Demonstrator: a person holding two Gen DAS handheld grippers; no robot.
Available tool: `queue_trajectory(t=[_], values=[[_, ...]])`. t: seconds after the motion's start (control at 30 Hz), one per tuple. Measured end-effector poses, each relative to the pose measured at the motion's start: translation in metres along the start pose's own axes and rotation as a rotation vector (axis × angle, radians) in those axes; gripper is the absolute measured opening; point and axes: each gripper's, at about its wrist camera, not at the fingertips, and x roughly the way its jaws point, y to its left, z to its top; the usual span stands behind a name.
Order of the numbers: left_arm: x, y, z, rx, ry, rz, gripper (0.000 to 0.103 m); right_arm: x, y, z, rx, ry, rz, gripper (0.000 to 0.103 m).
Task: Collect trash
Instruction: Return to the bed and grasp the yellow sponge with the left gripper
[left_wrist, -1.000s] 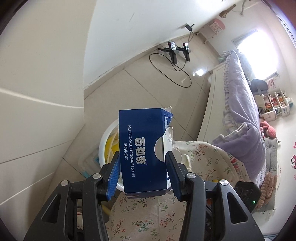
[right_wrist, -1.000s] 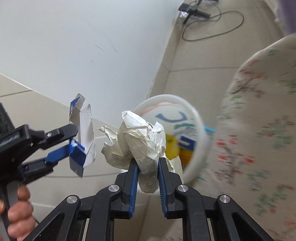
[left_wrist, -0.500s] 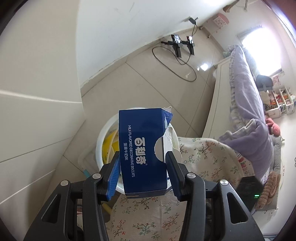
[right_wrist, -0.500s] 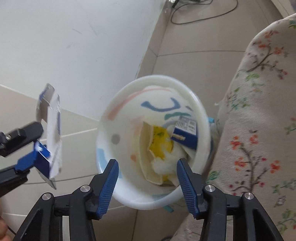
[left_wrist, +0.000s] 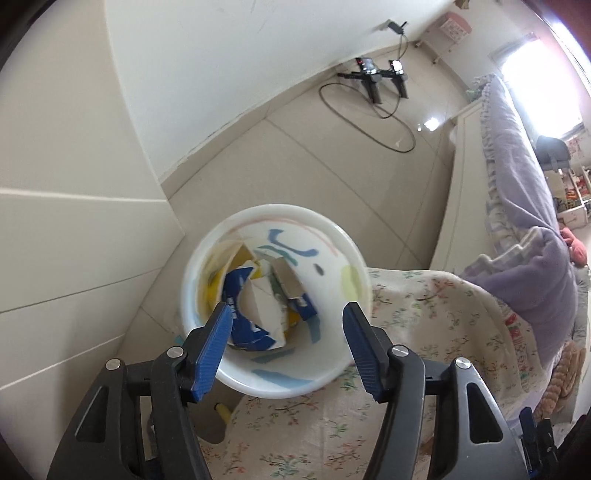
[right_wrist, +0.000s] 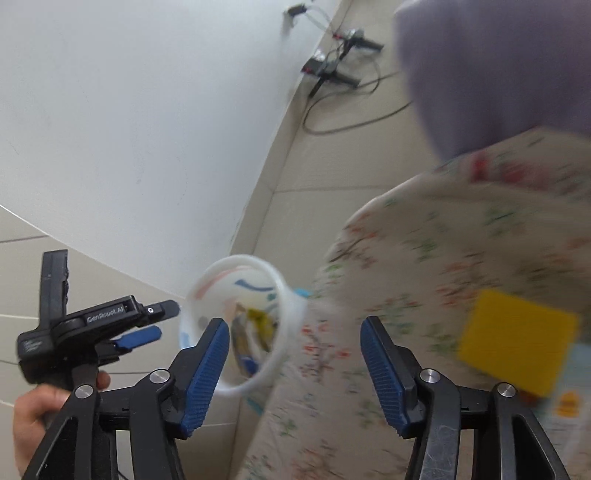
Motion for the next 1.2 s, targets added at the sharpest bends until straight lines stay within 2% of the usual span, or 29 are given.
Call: queue_trajectory(t=[0.1, 0.17, 0.23, 0.4, 0.53, 0.6, 0.7, 0.87, 0.93, 1.2], values=[[-0.009, -0.029, -0.015, 0.081, -0.025, -0.025, 0.065, -0.055, -0.031, -0.003, 0.043, -0.098, -0.014, 0.077], [-0.01, -0.053, -0.031, 0.152, -0.02, -0.028, 0.065, -0.077, -0.056, -0.005, 0.101, -0.177, -0.014, 0.079], [-0.006, -0.08, -0.05, 0.222, 0.006, -0.049, 0.065, -0.092, -0.081, -0.009, 0.173, -0.217, -0.051, 0.079], [0.016, -0.148, -0.102, 0.419, 0.072, -0.086, 0.065, -0.099, -0.125, -0.015, 0.246, -0.208, -0.125, 0.079], [0.031, -0.187, -0.13, 0.497, 0.119, -0.134, 0.066, -0.098, -0.144, -0.027, 0.251, -0.153, -0.175, 0.079], [0.04, -0.199, -0.137, 0.465, 0.172, -0.188, 0.068, -0.096, -0.154, -0.034, 0.248, -0.122, -0.193, 0.079], [0.06, -0.206, -0.146, 0.351, 0.259, -0.272, 0.07, -0.094, -0.164, -0.043, 0.24, -0.104, -0.23, 0.079], [0.091, -0.204, -0.163, 0.172, 0.327, -0.307, 0.07, -0.099, -0.172, -0.05, 0.241, -0.094, -0.256, 0.079], [0.098, -0.201, -0.168, 0.095, 0.314, -0.332, 0.07, -0.104, -0.175, -0.053, 0.239, -0.094, -0.255, 0.079], [0.118, -0.215, -0.167, -0.03, 0.286, -0.423, 0.07, -0.105, -0.178, -0.054, 0.231, -0.079, -0.254, 0.079]])
